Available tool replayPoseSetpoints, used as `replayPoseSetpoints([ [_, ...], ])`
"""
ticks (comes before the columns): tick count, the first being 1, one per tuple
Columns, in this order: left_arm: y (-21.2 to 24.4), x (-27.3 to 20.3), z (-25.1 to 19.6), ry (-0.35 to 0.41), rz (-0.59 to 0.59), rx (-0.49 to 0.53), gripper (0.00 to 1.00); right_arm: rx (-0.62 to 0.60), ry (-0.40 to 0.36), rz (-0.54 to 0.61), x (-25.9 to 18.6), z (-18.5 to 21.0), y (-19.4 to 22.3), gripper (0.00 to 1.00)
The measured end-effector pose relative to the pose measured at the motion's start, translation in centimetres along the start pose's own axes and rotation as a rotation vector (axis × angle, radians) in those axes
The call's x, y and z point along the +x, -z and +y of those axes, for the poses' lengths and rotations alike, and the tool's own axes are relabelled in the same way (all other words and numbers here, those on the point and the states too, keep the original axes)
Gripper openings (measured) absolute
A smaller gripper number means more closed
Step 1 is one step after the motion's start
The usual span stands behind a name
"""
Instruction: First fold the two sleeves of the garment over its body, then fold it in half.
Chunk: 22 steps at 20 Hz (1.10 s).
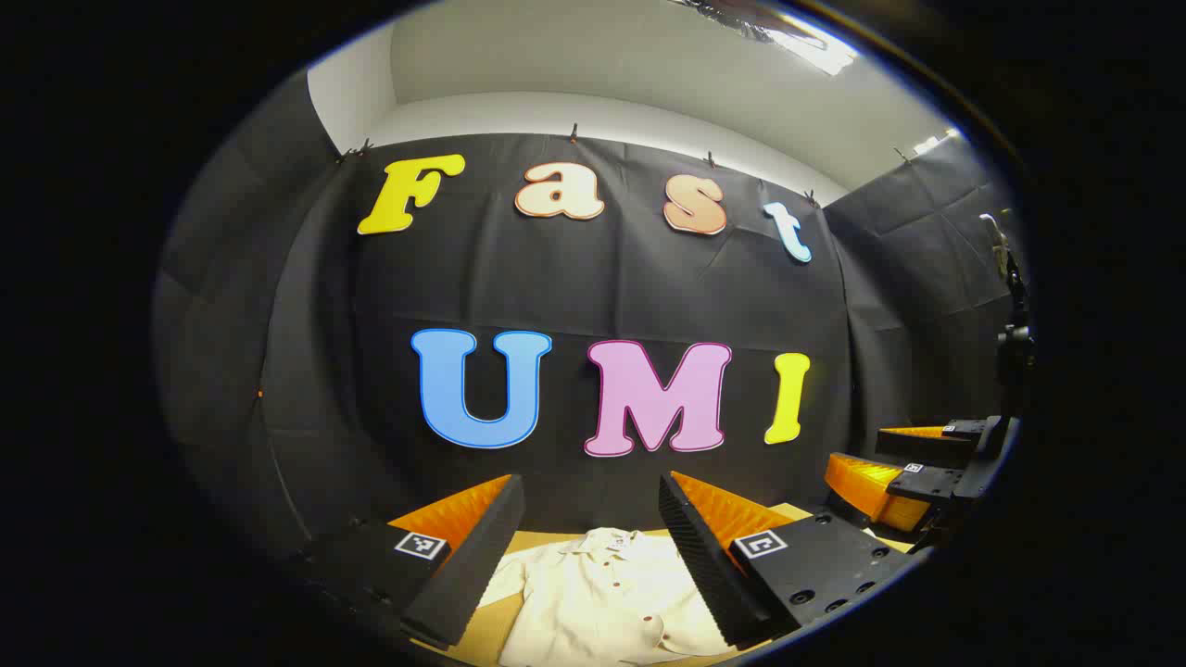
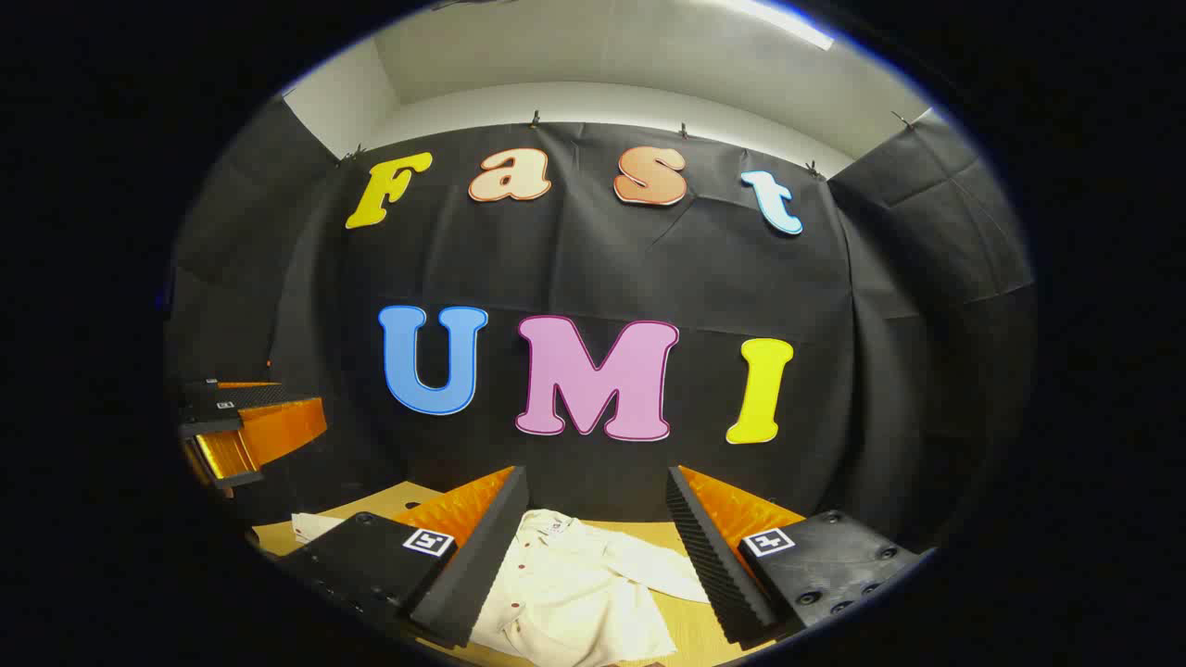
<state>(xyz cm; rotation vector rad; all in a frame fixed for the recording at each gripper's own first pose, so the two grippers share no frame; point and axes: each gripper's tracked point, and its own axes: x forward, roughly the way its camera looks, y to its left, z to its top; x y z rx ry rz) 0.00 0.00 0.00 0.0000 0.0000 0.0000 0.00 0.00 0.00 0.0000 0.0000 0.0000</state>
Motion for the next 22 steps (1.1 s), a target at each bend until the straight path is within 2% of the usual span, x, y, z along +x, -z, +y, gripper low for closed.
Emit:
replayPoseSetpoints([
  [22, 0.8, 1.5, 1.2, -0.006, 0.006, 0.005, 0.97, -0.009, 0.005, 0.01, 1.5, 0.4, 0.7, 0.96],
])
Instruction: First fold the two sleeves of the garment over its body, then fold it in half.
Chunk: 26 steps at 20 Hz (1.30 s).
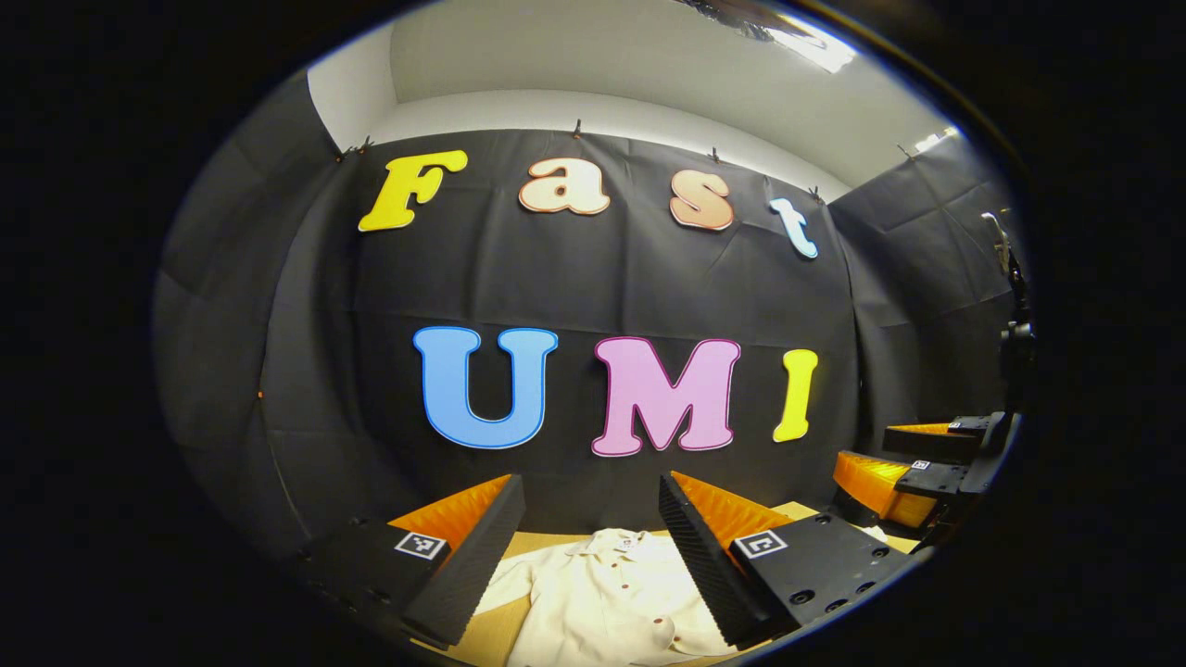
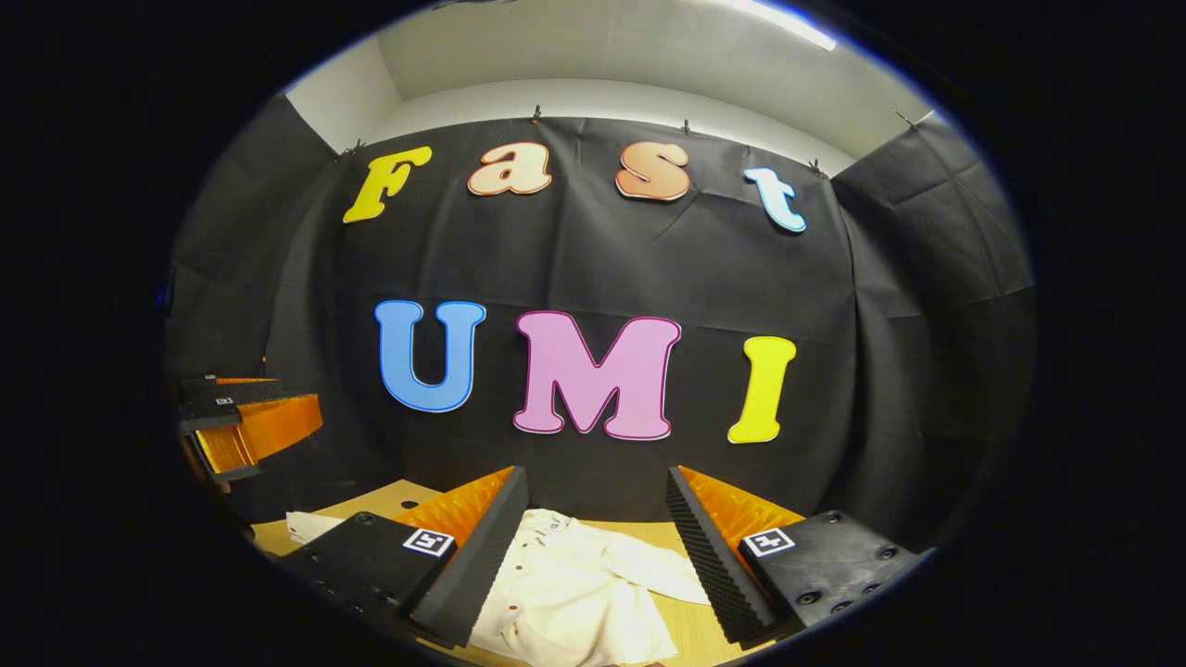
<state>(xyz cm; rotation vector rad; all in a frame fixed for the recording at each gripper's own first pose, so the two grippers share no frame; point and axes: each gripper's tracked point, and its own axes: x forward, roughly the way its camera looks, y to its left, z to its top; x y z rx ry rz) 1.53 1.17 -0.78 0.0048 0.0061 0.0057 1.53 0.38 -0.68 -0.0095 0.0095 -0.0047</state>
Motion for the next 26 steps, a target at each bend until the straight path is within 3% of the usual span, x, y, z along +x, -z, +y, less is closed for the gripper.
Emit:
replayPoseSetpoints([
  [8, 0.3, 0.4, 0.6, -0.014, 0.007, 0.012, 0.97, -0.036, 0.007, 0.054, 1.6, -0.9, 2.3, 0.96],
  [15, 0.2, 1.6, 0.7, -0.061, 0.013, 0.018, 0.97, -0.046, 0.031, 0.231, 5.8, -5.0, 9.6, 0.96],
  [21, 1.9, 3.6, 0.2, -0.113, 0.055, 0.049, 0.97, -0.034, 0.182, 0.416, 9.4, -13.9, 17.9, 0.97],
  [26, 4.1, 6.3, -1.4, -0.146, 0.1, 0.019, 0.97, -0.014, 0.39, 0.615, 10.3, -24.8, 27.9, 0.97],
])
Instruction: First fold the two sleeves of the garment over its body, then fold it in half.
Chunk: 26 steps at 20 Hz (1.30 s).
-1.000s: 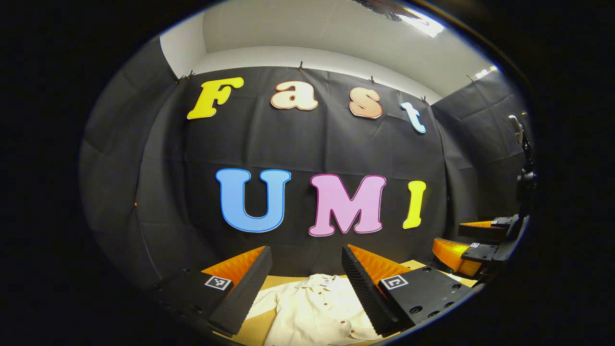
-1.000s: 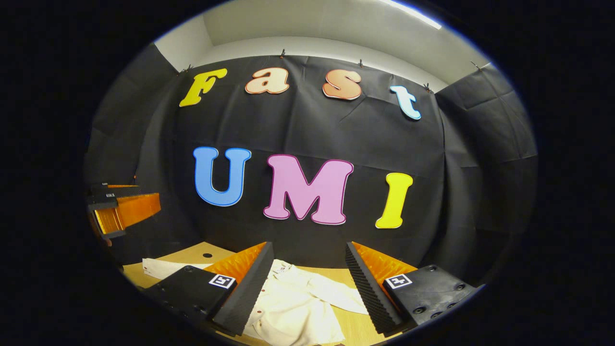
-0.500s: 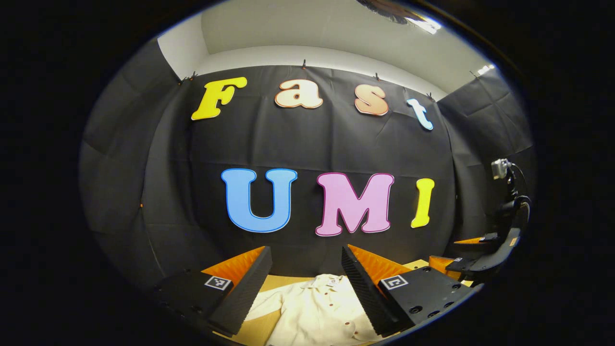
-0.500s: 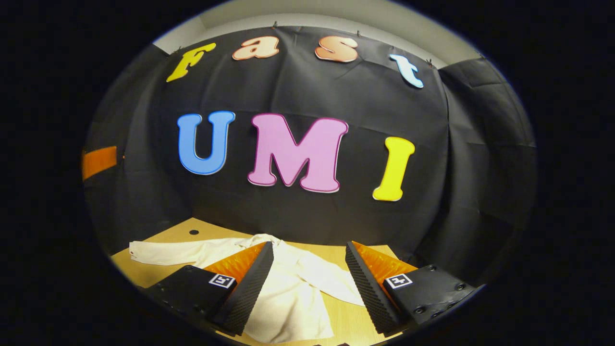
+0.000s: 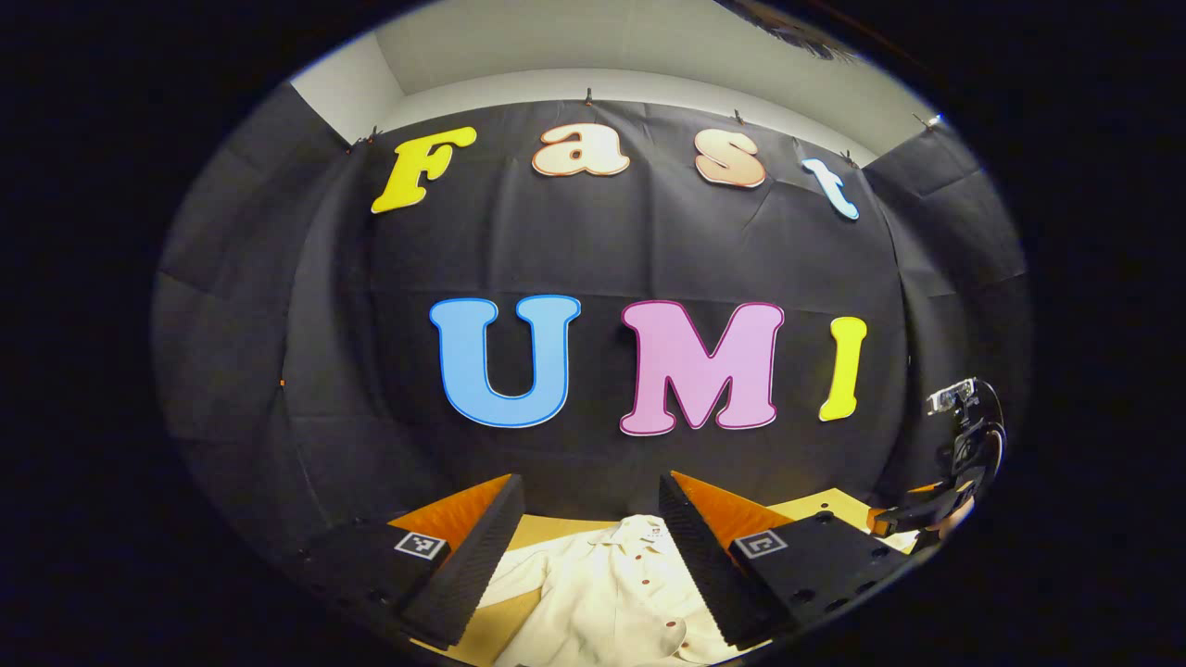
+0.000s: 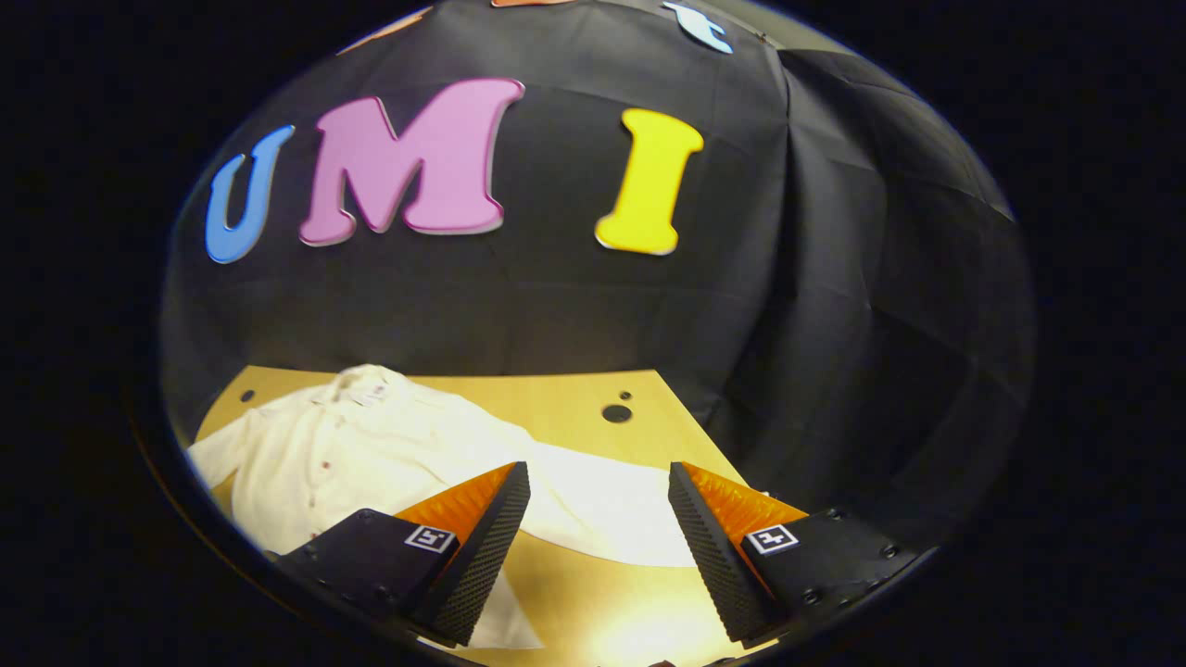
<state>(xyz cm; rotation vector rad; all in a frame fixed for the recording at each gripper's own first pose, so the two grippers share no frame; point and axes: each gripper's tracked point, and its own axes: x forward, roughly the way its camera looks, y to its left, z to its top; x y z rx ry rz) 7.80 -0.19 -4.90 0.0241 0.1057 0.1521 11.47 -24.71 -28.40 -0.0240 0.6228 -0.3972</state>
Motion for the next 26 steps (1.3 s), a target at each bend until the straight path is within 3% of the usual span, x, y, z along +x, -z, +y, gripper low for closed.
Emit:
replayPoseSetpoints([
  [4, 1.3, 2.2, -3.0, 0.02, 0.044, -0.026, 0.97, 0.009, 0.122, 0.179, 5.3, -6.5, 6.3, 0.98],
  [8, 2.2, 4.0, -6.4, 0.076, 0.075, -0.028, 0.97, -0.01, 0.242, 0.269, 8.1, -12.9, 9.7, 0.98],
  [13, 2.6, 5.1, -8.9, 0.122, 0.105, -0.016, 0.97, 0.023, 0.326, 0.371, 9.7, -13.5, 12.4, 0.96],
  [18, 2.4, 5.2, -9.9, 0.151, 0.11, 0.004, 0.97, 0.111, 0.293, 0.493, 9.2, -12.4, 14.2, 0.95],
  [19, 2.3, 5.2, -9.9, 0.157, 0.107, 0.007, 0.97, 0.129, 0.289, 0.472, 9.5, -12.4, 13.9, 0.95],
  [20, 2.1, 5.2, -9.8, 0.162, 0.101, 0.009, 0.97, 0.139, 0.273, 0.484, 9.5, -12.0, 14.1, 0.86],
  [23, 1.7, 4.7, -9.5, 0.173, 0.09, 0.013, 0.97, 0.174, 0.218, 0.504, 9.5, -11.1, 14.6, 0.7],
  [26, 1.3, 3.9, -8.3, 0.163, 0.079, 0.005, 0.97, 0.263, 0.183, 0.525, 9.8, -9.1, 14.5, 0.1],
])
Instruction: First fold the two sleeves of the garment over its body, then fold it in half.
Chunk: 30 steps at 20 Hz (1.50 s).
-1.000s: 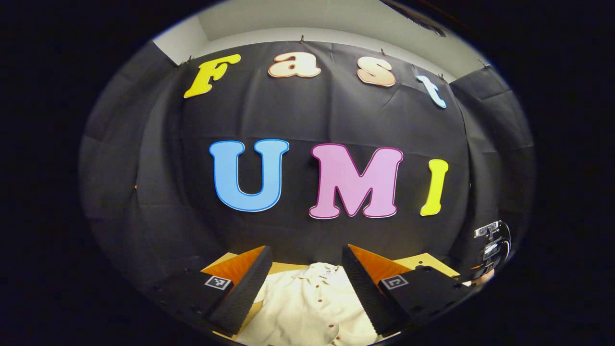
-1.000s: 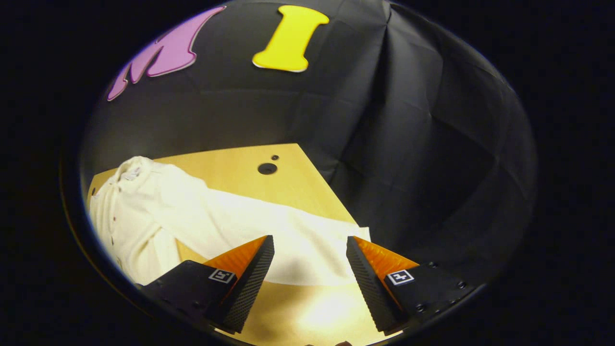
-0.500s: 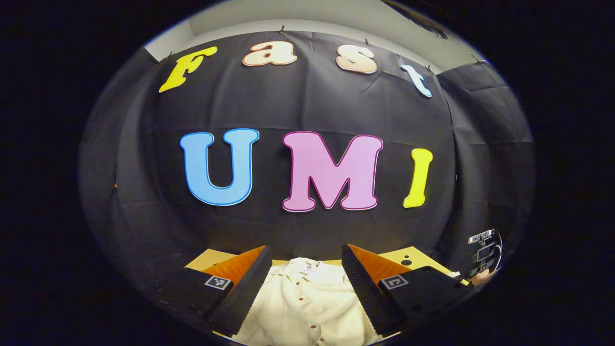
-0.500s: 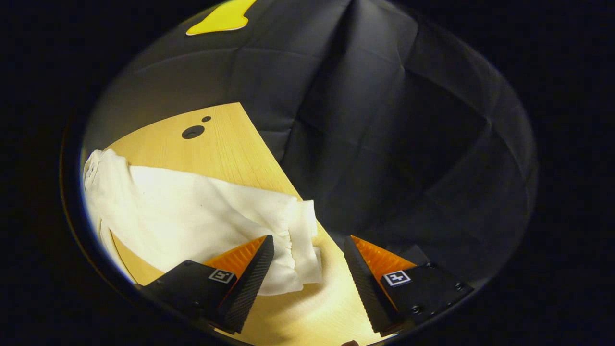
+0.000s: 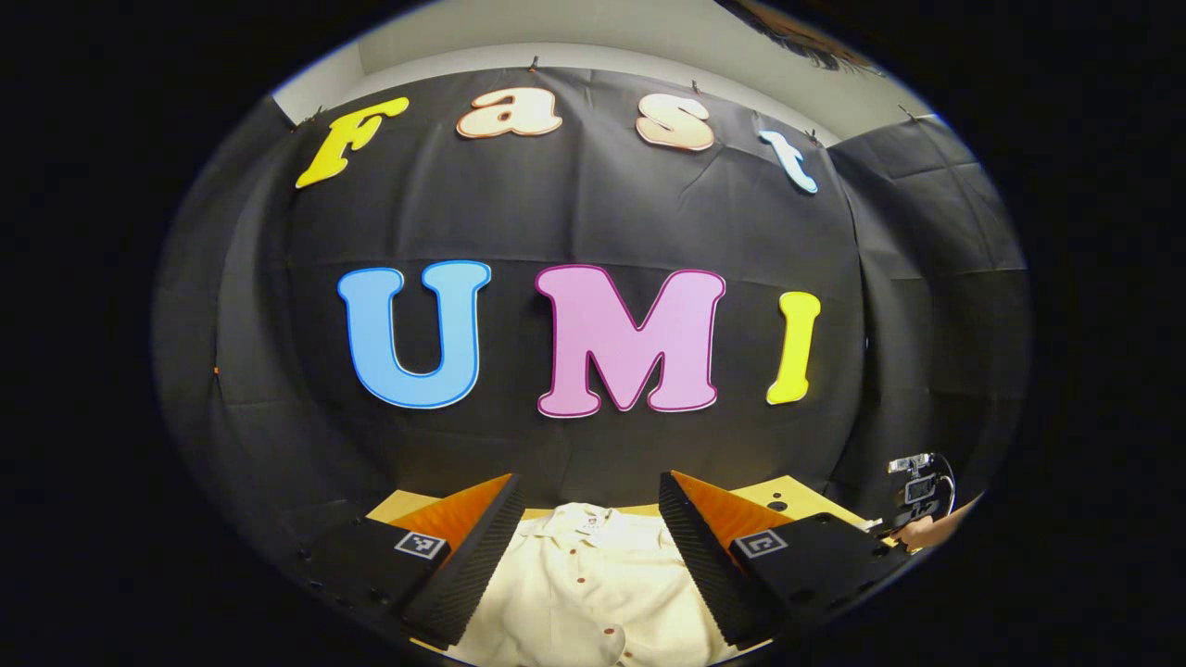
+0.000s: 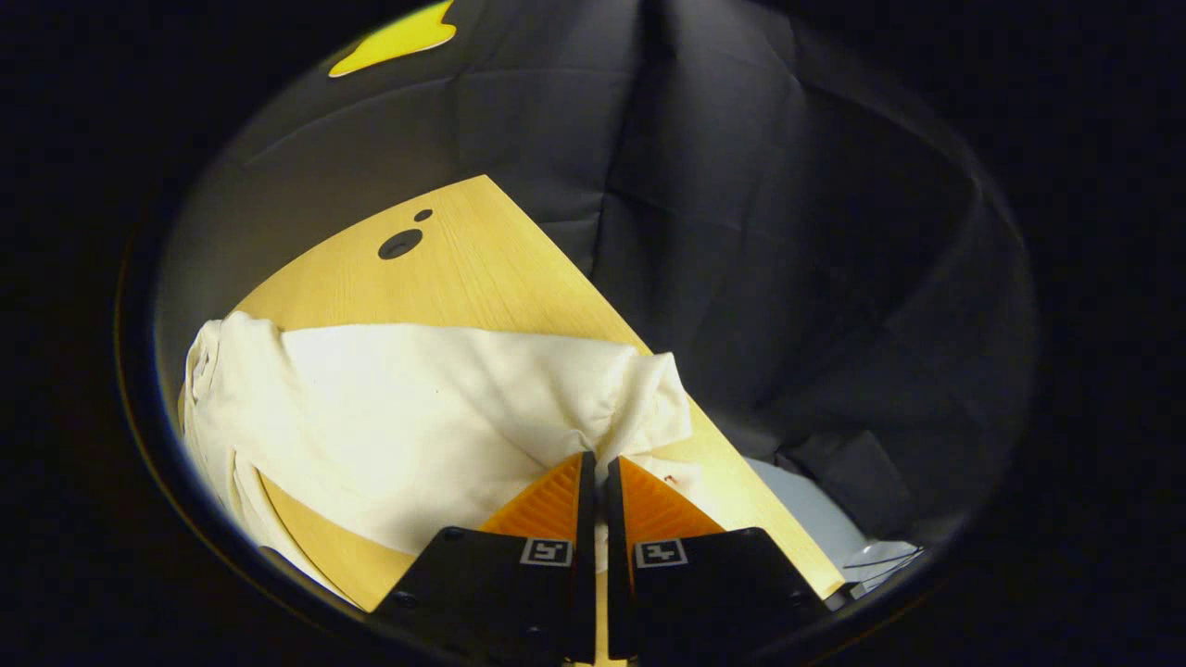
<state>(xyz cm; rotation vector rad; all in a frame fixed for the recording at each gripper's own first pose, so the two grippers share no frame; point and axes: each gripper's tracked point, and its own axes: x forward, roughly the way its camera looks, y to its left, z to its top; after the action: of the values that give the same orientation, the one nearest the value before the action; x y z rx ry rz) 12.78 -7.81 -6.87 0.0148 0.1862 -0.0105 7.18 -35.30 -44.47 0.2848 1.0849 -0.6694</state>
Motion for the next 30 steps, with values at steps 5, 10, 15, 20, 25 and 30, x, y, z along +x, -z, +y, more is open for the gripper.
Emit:
replayPoseSetpoints([
  [5, 0.6, -1.2, 3.1, -0.05, 0.005, -0.048, 0.97, -0.002, -0.053, -0.059, -1.9, 2.1, -2.0, 0.05],
  [10, 0.6, -3.0, 7.0, -0.113, -0.014, -0.039, 0.97, -0.081, -0.133, -0.155, -7.3, 6.7, -5.7, 0.05],
  [15, 1.0, -4.3, 10.5, -0.153, -0.017, -0.067, 0.97, -0.224, -0.264, -0.236, -12.0, 16.9, -7.9, 0.05],
  [20, 2.0, -5.8, 13.6, -0.188, 0.001, 0.002, 0.97, -0.398, -0.45, -0.275, -17.4, 30.5, -6.7, 0.05],
  [25, 2.4, -6.6, 16.8, -0.229, 0.01, -0.007, 0.97, -0.541, -0.619, -0.269, -21.5, 42.6, -2.6, 0.05],
  [30, 3.5, -7.9, 20.9, -0.307, 0.035, -0.004, 0.97, -0.669, -0.73, -0.235, -25.7, 50.5, 1.9, 0.05],
])
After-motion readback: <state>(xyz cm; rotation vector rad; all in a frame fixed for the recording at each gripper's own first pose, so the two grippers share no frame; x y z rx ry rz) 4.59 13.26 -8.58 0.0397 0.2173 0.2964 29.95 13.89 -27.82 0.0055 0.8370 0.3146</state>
